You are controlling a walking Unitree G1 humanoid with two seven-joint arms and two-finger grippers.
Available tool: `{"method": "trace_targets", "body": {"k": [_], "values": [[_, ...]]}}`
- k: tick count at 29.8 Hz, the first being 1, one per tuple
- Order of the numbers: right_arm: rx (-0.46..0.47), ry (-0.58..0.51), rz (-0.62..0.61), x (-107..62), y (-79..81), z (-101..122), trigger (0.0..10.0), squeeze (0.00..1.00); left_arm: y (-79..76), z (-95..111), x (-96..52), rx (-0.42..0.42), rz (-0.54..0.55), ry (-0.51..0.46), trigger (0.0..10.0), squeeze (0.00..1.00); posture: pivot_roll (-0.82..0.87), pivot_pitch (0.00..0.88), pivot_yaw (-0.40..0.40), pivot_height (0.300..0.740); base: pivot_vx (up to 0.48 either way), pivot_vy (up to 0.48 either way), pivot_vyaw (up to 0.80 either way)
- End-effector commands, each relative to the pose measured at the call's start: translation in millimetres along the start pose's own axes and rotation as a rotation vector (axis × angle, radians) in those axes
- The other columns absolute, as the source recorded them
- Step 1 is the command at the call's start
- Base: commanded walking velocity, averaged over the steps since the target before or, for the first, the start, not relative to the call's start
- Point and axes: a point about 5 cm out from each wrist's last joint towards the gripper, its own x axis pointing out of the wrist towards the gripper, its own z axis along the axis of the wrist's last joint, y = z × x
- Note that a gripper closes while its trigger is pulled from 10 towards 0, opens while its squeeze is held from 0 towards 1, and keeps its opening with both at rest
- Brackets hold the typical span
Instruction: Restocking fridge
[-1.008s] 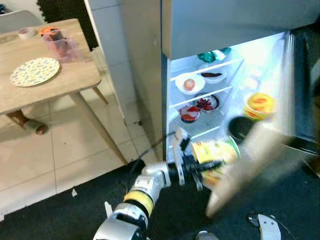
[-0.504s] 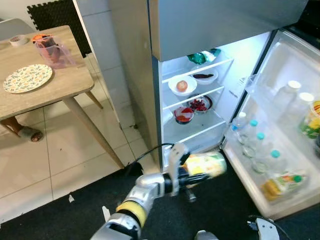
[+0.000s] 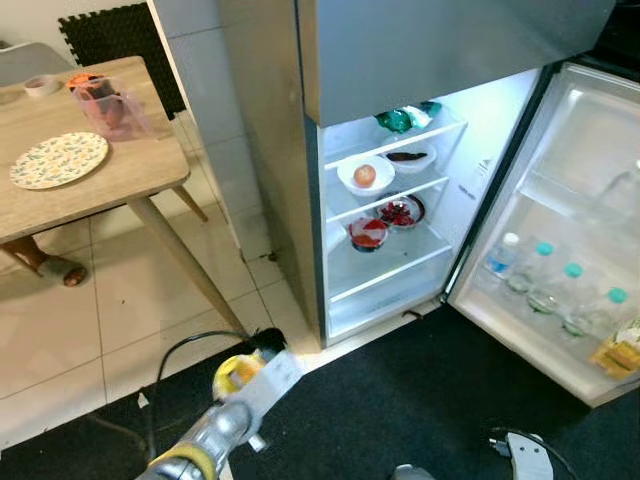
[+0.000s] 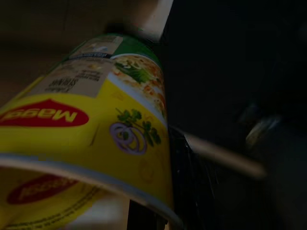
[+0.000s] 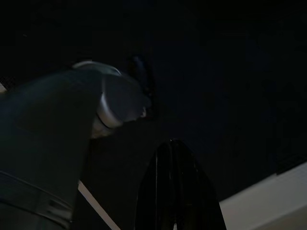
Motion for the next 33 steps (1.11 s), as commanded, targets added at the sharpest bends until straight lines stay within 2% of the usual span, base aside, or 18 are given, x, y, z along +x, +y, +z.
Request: {"method": "trace_targets", "body": {"k": [1, 2, 3, 5, 6, 7, 8, 9, 10, 14, 19, 24, 27, 33], "values": [[0.004, 0.012, 0.003, 0.1, 2.1, -3.4, 10.0, 0.0, 2.4, -12.6, -2.2, 0.01, 0.021, 0.045, 10.0, 0.0, -0.03, 0.064, 0.025, 0.74, 0.0, 0.0, 0.0], [0.004, 0.012, 0.003, 0.1, 2.1, -3.4, 10.0, 0.0, 2.4, -12.6, -2.2, 0.01, 0.021, 0.045, 10.0, 0.0, -0.03, 0.064, 0.025, 0.74, 0.0, 0.0, 0.0], [-0.003, 0.018, 0.009, 0.4, 3.4, -3.8, 10.0, 0.0, 0.0, -23.8, -4.1, -0.02, 0.029, 0.079, 10.0, 0.0, -0.03, 0.063, 0.024, 0.74, 0.0, 0.0, 0.0], [-0.003, 0.018, 0.009, 0.4, 3.4, -3.8, 10.0, 0.0, 0.0, -23.8, -4.1, -0.02, 0.029, 0.079, 10.0, 0.0, -0.03, 0.063, 0.024, 0.74, 0.0, 0.0, 0.0], [-0.005, 0.024, 0.015, 0.6, 4.9, -4.6, 10.0, 0.0, -6.0, -39.9, -7.3, -0.09, 0.03, 0.127, 10.0, 0.0, -0.03, 0.061, 0.022, 0.74, 0.0, 0.0, -0.76], [-0.005, 0.024, 0.015, 0.6, 4.9, -4.6, 10.0, 0.0, -6.0, -39.9, -7.3, -0.09, 0.03, 0.127, 10.0, 0.0, -0.03, 0.061, 0.022, 0.74, 0.0, 0.0, -0.76], [-0.008, 0.029, 0.019, 0.8, 6.0, -5.2, 10.0, 0.0, -14.3, -56.3, -11.3, -0.145, 0.028, 0.179, 10.0, 0.0, -0.03, 0.06, 0.02, 0.74, 0.0, 0.0, -0.76], [-0.008, 0.029, 0.019, 0.8, 6.0, -5.2, 10.0, 0.0, -14.3, -56.3, -11.3, -0.145, 0.028, 0.179, 10.0, 0.0, -0.03, 0.06, 0.02, 0.74, 0.0, 0.0, -0.76], [-0.01, 0.032, 0.023, 1.0, 6.8, -5.4, 10.0, 0.0, -23.3, -71.1, -15.5, -0.188, 0.019, 0.227, 10.0, 0.0, -0.03, 0.057, 0.018, 0.74, 0.0, 0.0, -0.76], [-0.013, 0.033, 0.026, 1.1, 7.4, -4.9, 10.0, 0.0, -33.5, -84.5, -20.0, -0.214, 0.012, 0.274, 10.0, 0.0, -0.03, 0.054, 0.017, 0.74, 0.0, 0.0, -0.76], [-0.015, 0.033, 0.027, 1.3, 7.6, -4.2, 10.0, 0.0, -36.3, -86.9, -20.9, -0.218, 0.013, 0.283, 10.0, 0.0, -0.03, 0.052, 0.015, 0.74, 0.0, 0.0, -0.76], [-0.023, 0.034, 0.033, 1.6, 8.1, -2.3, 10.0, 0.0, -40.2, -77.9, -17.2, -0.243, 0.011, 0.26, 10.0, 0.0, -0.02, 0.045, 0.013, 0.74, 0.0, 0.0, -0.76], [-0.024, 0.035, 0.034, 1.8, 8.6, -2.1, 10.0, 0.0, -42.2, -72.7, -15.4, -0.231, 0.004, 0.245, 10.0, 0.0, -0.02, 0.04, 0.013, 0.74, 0.0, 0.0, -0.76], [-0.025, 0.035, 0.037, 2.0, 9.6, -1.8, 10.0, 0.0, -45.5, -72.2, -15.2, -0.238, -0.003, 0.243, 10.0, 0.0, -0.02, 0.04, 0.013, 0.74, 0.0, 0.0, -0.76]]}}
